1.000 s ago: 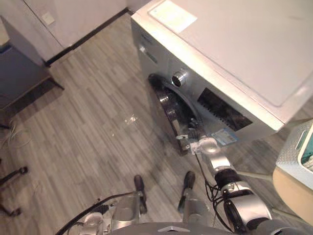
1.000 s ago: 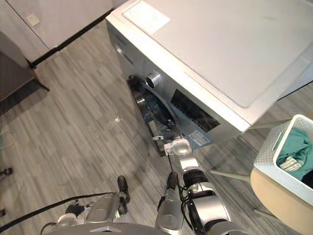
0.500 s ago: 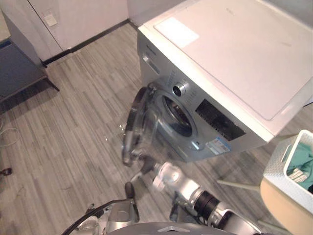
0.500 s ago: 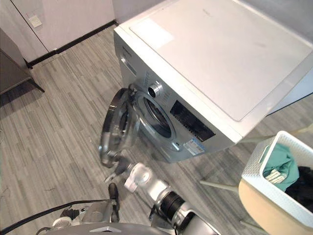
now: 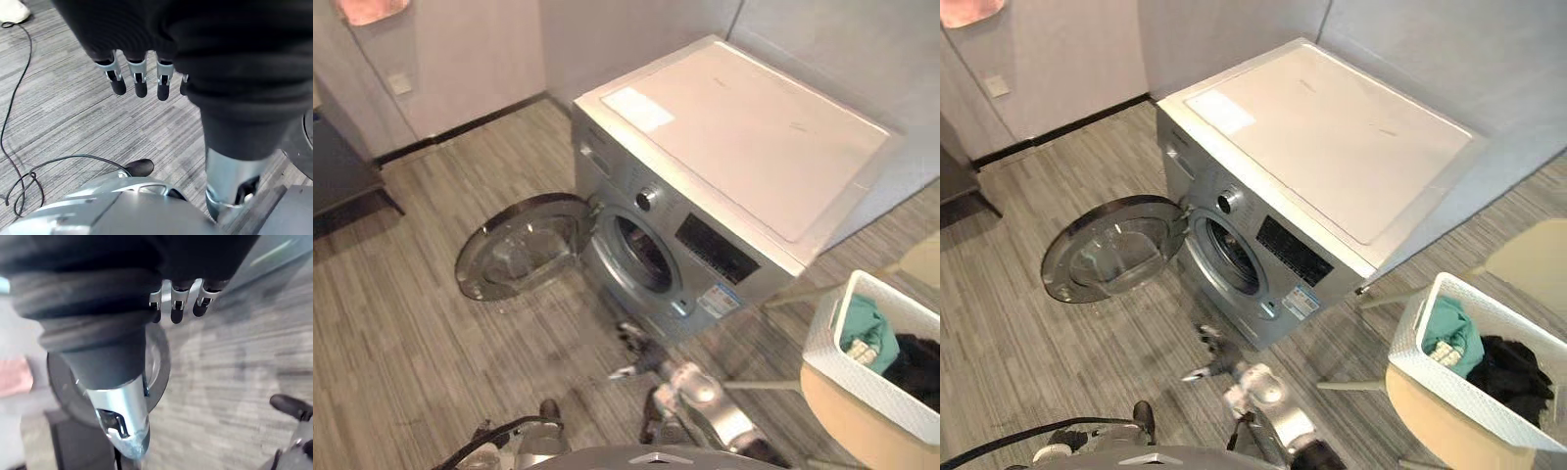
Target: Pick up the laundry basket with both hands and put the clothes into the washing machine.
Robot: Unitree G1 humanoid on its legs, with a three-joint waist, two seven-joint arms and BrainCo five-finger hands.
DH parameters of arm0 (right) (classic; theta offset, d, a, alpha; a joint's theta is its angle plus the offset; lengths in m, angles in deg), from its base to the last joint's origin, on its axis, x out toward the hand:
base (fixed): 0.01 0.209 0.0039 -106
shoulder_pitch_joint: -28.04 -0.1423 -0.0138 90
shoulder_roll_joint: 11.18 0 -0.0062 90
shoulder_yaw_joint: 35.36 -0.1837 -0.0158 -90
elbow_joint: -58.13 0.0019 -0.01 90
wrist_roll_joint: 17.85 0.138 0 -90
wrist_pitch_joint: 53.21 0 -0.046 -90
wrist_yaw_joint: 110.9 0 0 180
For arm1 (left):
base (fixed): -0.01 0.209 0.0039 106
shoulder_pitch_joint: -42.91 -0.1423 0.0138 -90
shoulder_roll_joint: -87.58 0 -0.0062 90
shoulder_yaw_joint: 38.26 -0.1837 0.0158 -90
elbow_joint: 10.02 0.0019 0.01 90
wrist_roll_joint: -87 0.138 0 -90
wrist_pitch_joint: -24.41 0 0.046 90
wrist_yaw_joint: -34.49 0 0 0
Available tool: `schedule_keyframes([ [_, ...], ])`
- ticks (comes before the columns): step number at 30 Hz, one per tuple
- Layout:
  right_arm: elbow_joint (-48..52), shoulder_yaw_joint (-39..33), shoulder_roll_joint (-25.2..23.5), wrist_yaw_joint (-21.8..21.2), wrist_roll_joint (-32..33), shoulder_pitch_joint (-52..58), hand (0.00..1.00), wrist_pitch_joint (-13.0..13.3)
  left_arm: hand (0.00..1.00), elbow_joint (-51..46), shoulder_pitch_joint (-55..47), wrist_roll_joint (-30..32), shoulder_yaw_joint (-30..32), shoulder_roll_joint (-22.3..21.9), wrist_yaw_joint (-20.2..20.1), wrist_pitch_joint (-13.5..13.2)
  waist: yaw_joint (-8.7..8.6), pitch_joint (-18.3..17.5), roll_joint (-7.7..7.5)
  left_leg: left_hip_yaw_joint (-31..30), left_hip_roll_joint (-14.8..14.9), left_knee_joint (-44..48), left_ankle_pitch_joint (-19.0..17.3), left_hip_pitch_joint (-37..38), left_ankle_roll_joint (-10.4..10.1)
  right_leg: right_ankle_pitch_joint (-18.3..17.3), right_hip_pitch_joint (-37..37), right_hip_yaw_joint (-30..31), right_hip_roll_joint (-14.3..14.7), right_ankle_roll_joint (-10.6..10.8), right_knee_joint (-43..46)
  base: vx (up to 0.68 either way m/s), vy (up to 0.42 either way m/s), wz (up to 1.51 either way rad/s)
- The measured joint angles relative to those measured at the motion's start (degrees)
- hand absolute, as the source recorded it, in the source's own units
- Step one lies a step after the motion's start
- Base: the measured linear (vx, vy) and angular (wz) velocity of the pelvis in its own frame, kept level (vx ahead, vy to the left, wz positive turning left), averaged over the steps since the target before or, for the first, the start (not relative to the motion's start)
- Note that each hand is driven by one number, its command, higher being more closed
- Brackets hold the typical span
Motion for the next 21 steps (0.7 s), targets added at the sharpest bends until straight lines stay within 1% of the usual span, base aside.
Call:
schedule_keyframes([
  [1,-0.03,-1.66,0.32,0.41,-0.93,1.03,0.0,-0.03,0.0,0.0,0.01,0.0,0.0,0.03,-0.02,0.0,-0.18,-0.01,-0.02,0.26,-0.03,-0.45,0.08,0.5,-0.1,0.0,0.03,0.34,0.1,0.0,0.0,0.03,-0.012,-0.25],
  [2,-0.37,-4.77,0.58,1.21,-2.36,2.96,0.0,-0.06,0.0,-0.02,0.25,-0.09,0.01,0.22,-0.03,0.01,-0.6,-0.19,-0.25,0.88,-0.01,-0.66,0.13,1.0,-0.19,0.02,-0.02,1.07,0.38,0.01,0.0,0.06,-0.019,-0.33],
  [3,-0.98,-7.85,0.61,1.42,-3.8,4.71,0.0,-0.09,0.0,-0.06,0.74,-0.16,0.05,0.6,-0.05,0.02,-0.9,-0.53,-0.72,1.78,0.12,-0.73,0.0,1.2,-0.39,0.17,-0.46,1.9,0.66,-0.08,0.01,0.05,-0.015,-0.35],
  [4,-1.38,-9.02,0.65,1.64,-4.2,5.38,0.0,-0.08,0.0,-0.1,0.9,-0.18,0.08,0.89,-0.06,0.04,-1.01,-0.73,-0.94,2.17,0.2,-0.71,-0.06,1.23,-0.58,0.3,-0.72,2.36,0.75,-0.1,0.0,0.06,-0.018,-0.39],
  [5,-3.23,-11.22,0.6,2.08,-5.75,6.49,0.0,-0.14,0.0,-0.38,1.33,-0.23,0.18,1.28,-0.04,0.12,-1.28,-1.08,-1.48,3.12,0.31,-0.7,-0.09,1.34,-0.99,0.92,-1.5,3.11,0.92,-0.03,0.01,0.08,-0.027,-0.34],
  [6,-5.73,-13.83,0.49,2.42,-5.96,6.76,0.0,-0.4,0.0,-1.53,1.9,-0.53,0.85,1.53,-0.02,0.48,-1.69,-1.14,-1.81,3.65,0.36,-0.68,-0.07,1.24,-0.94,1.49,-1.88,3.83,1.24,0.0,-0.11,0.08,-0.033,-0.35],
  [7,-7.89,-16.23,0.38,2.68,-6.68,6.81,0.0,-0.64,0.0,-2.24,2.64,-1.01,1.16,1.45,0.01,0.65,-1.88,-1.19,-1.93,4.14,0.38,-0.65,-0.09,1.35,-0.87,1.65,-2.03,4.25,1.35,0.01,-0.18,0.08,-0.029,-0.29],
  [9,-12.37,-20.86,0.38,3.98,-7.56,6.78,0.0,-1.53,0.0,-5.12,3.62,-4.02,1.72,1.5,0.22,0.74,-2.13,-1.22,-1.99,5.14,0.49,-0.17,-0.68,1.7,-0.82,1.69,-2.1,5.07,1.5,0.02,-0.23,0.05,-0.014,-0.24],
  [11,-15.35,-23.1,0.32,5.5,-7.51,6.79,0.0,-2.04,0.0,-6.84,5.56,-7.09,3.55,2.11,0.43,0.52,-2.48,-1.18,-2.08,5.89,0.75,0.65,-1.34,1.48,-1.01,1.69,-2.4,5.73,1.6,0.01,-0.24,0.03,-0.013,-0.22],
  [15,-19.96,-25.61,0.2,5.75,-7.74,6.8,0.0,-3.46,0.0,-9.83,8.15,-11.34,7.81,4.21,0.53,0.5,-3.16,-0.78,-2.07,6.38,1.04,1.16,-1.84,1.02,-1.23,1.71,-3.04,5.8,1.66,-0.07,-0.33,0.01,-0.013,-0.1],
  [17,-21.18,-27.49,0.01,5.72,-7.97,6.76,0.0,-4.0,0.0,-11.91,10.68,-13.88,10.82,6.56,0.71,0.52,-3.22,0.17,-2.52,6.25,1.28,2.39,-2.41,-0.21,-1.16,1.71,-3.74,5.65,1.59,-0.08,-0.28,0.0,0.0,0.0],
  [18,-21.19,-27.81,-0.07,5.75,-7.97,6.74,0.0,-4.01,0.0,-12.14,10.96,-14.12,11.21,6.87,0.74,0.52,-3.22,0.34,-2.61,6.22,1.33,2.69,-2.53,-0.44,-1.1,1.71,-3.82,5.64,1.57,-0.08,-0.25,-0.01,-0.021,0.04],
  [21,-22.63,-29.88,-0.64,5.82,-7.93,6.72,0.0,-4.01,0.0,-12.57,13.64,-16.78,14.07,9.86,2.21,0.5,-3.28,1.24,-3.44,5.58,1.76,4.81,-3.46,-2.13,-1.17,1.7,-4.32,5.09,1.45,-0.13,-0.22,-0.01,-0.019,0.08],
])
